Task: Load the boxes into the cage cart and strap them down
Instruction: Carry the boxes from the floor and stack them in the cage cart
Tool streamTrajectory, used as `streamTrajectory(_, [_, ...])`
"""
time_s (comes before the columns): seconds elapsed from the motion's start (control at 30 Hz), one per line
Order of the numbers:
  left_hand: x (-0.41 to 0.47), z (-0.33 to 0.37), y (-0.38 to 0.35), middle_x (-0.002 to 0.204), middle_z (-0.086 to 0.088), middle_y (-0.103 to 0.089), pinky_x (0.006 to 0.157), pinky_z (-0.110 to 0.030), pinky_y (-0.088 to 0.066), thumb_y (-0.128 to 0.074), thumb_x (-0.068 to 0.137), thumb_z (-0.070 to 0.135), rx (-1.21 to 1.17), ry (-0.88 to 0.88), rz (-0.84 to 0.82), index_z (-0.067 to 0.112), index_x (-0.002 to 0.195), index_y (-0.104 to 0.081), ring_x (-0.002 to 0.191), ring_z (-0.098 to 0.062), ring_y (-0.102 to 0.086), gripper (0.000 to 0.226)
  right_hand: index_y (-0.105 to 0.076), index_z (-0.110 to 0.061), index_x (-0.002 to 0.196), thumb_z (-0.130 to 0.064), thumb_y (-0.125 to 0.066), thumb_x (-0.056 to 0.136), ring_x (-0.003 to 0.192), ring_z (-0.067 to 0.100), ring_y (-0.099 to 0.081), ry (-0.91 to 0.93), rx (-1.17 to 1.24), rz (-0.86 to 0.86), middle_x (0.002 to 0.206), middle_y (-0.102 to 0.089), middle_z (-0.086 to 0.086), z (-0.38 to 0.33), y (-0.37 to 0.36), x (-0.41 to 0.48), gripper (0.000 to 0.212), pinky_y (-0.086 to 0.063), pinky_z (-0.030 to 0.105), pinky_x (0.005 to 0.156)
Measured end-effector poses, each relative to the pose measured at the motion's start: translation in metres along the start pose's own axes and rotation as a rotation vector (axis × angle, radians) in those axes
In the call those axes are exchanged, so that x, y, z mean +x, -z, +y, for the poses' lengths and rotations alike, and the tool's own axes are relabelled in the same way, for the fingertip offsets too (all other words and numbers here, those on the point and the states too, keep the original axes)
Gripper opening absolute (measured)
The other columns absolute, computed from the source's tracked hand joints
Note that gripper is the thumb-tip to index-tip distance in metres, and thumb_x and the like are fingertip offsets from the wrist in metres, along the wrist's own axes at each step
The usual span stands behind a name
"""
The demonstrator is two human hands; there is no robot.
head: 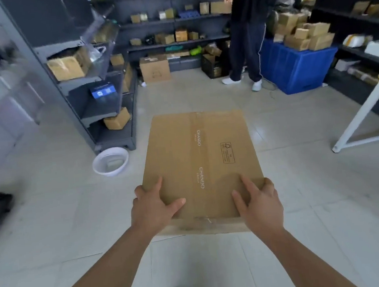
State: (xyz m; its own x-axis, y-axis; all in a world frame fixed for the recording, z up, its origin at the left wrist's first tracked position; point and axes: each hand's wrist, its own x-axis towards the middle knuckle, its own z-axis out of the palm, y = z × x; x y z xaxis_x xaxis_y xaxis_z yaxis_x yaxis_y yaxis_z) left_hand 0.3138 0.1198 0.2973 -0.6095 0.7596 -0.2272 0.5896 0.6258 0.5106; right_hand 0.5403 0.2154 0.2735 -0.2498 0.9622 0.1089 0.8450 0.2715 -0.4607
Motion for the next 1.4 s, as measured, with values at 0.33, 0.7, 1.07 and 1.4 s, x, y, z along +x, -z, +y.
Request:
streamTrajectory(0.33, [-0.081,-0.144,0.111,0.130,-0.008,-0.031,0.086,-0.035,-0.048,-0.060,0.068,0.074,-0.087,0.322,0.263,0.041,0.147,-0.019,0.099,-0.027,-0.050,0.095,-0.038,-0.040,0.141,-0.057,-0.043,0.090,0.111,0.030,-0.048,0.399,-0.027,-0.180,0.135,-0.036,0.015,-0.175,-0.030,-0.033,0.054,-0.045,0.036,0.088])
streamTrajectory(0.7, [-0.221,-0.345,0.232,0.129,-0.007,-0.035,0.093,-0.040,-0.049,-0.062,0.064,0.076,-0.136,0.687,0.541,0.042,0.147,-0.020,0.105,-0.028,-0.054,0.098,-0.033,-0.041,0.143,-0.059,-0.038,0.091,0.115,0.026,-0.047,0.815,0.068,-0.352,0.134,-0.040,0.010,-0.407,-0.106,-0.172,0.056,-0.046,0.036,0.092])
streamTrajectory(1.07, [-0.384,-0.516,0.316,0.133,-0.010,-0.032,0.085,-0.036,-0.052,-0.059,0.066,0.076,-0.154,1.042,0.711,0.043,0.145,-0.020,0.098,-0.025,-0.056,0.094,-0.038,-0.039,0.142,-0.059,-0.042,0.090,0.110,0.025,-0.050,1.152,0.182,-0.547,0.126,-0.042,0.007,-0.598,-0.177,-0.367,0.056,-0.047,0.033,0.085])
streamTrajectory(1.4, [-0.452,-0.630,0.349,0.140,-0.013,-0.028,0.094,-0.037,-0.049,-0.060,0.068,0.075,-0.270,1.357,0.846,0.040,0.147,-0.022,0.111,-0.028,-0.056,0.094,-0.037,-0.039,0.143,-0.060,-0.042,0.090,0.117,0.024,-0.047,1.438,0.192,-0.733,0.133,-0.041,0.009,-0.742,-0.253,-0.489,0.057,-0.047,0.033,0.086])
